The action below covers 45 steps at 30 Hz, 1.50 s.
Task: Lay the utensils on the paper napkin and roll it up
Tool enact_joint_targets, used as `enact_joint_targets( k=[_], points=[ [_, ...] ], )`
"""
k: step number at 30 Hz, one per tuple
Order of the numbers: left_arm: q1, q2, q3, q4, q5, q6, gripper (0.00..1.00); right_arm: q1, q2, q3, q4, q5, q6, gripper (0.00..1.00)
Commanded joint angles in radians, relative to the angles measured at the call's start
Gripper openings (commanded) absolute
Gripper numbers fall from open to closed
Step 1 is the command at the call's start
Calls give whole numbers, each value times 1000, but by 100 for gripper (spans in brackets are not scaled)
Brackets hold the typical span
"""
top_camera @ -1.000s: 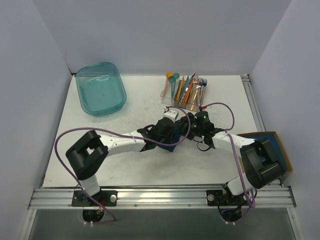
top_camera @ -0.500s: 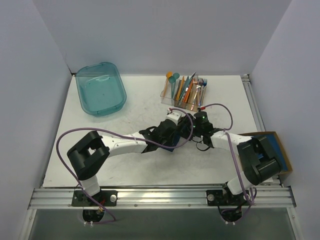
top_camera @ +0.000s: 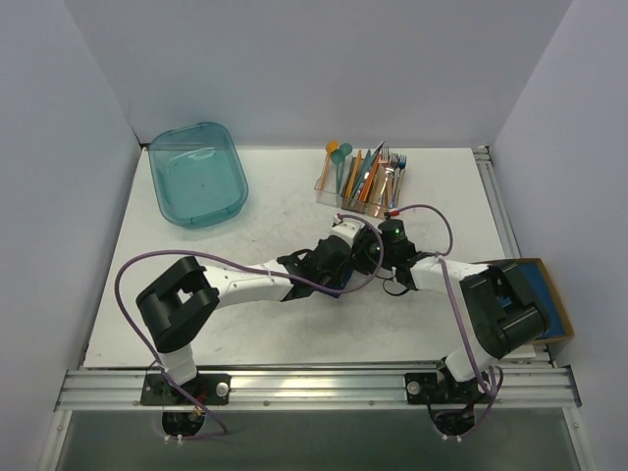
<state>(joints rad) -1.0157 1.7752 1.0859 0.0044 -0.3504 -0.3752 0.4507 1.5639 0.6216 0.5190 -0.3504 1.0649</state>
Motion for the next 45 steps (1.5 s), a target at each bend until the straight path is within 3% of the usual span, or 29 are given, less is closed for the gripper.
enact_joint_targets(
  k=[1,11,16,19,20,22,23,30,34,45],
  points=[
    [-6,13,49,34,-24,22,2,9,12,13,48,-32,20,35],
    [-6,15,49,35,-44,45,2,13,12,-37,78,-45,33,20],
    [-6,12,54,31,-41,50,3,14,8,-48,82,-47,35,1],
    [-9,4,52,19,-36,48,11,11,15,-49,85,-48,32,0],
    [-12,0,51,14,-44,48,24,11,16,-48,85,-48,32,0],
    [-17,-20,36,6,-61,45,37,11,21,-45,87,-47,30,0],
    [-18,-29,29,5,-68,44,48,11,21,-45,88,-47,29,0],
    [-23,-111,-21,-55,-119,26,82,11,18,-29,70,-42,18,0],
    [-32,-118,-50,-84,-143,4,87,11,12,-20,59,-36,12,0],
    [-31,-34,-54,-95,-144,-45,87,9,-8,0,19,-22,-3,0]
  ],
)
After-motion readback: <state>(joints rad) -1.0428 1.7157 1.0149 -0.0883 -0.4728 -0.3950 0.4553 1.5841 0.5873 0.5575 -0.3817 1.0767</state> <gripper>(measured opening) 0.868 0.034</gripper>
